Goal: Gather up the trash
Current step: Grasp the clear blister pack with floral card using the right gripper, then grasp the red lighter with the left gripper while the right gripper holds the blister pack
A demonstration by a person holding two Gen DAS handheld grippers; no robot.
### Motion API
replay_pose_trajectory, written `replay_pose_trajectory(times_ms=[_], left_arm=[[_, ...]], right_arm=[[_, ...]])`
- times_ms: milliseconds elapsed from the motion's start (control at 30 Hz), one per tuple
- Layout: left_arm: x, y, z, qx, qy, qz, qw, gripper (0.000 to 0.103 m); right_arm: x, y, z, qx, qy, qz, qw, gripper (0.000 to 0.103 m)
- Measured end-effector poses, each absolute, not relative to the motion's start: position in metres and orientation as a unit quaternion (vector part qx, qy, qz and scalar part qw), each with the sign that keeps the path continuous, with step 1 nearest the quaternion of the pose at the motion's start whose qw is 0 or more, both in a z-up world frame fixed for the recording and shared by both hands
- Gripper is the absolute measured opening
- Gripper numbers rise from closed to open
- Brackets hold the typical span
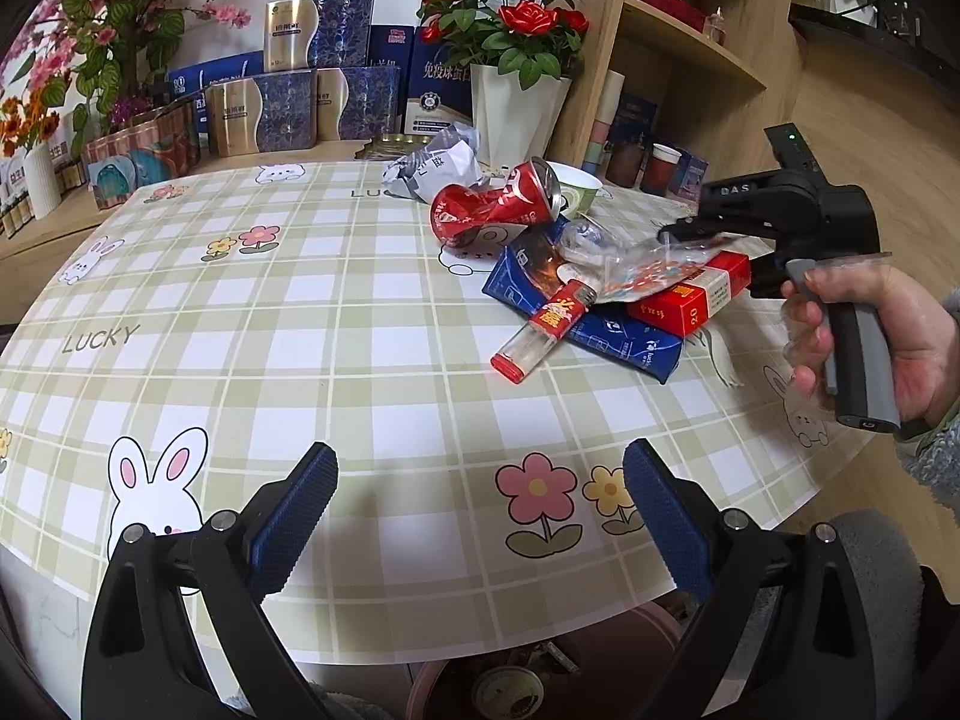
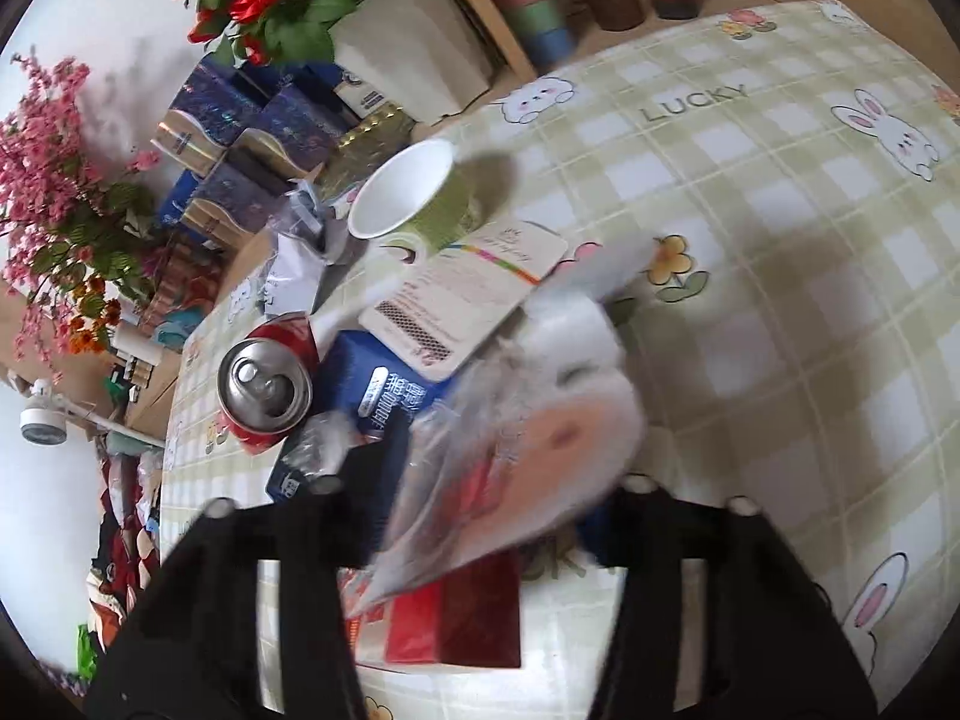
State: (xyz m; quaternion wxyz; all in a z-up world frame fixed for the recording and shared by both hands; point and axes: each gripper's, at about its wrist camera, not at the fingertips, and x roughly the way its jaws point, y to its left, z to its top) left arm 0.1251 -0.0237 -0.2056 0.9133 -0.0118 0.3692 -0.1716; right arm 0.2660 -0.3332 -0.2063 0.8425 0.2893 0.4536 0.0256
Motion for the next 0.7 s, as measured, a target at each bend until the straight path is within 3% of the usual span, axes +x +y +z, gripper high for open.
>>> replay_pose_trajectory(times_ms=[133,700], left_arm=[[0.127,-0.024,-0.205,-0.012,0.369,-0.170,0.914,0.094],[0.158,-0.050,-0.191,0.026,0.344,-0.208,0.915,0.091]], right_arm=[[0.254,-0.338,-0.191,0.292,0.429,0.036,0.854,0.023],[0.182,-0.328,-0.104,0.179,0.258,0.069,0.947,0.011]])
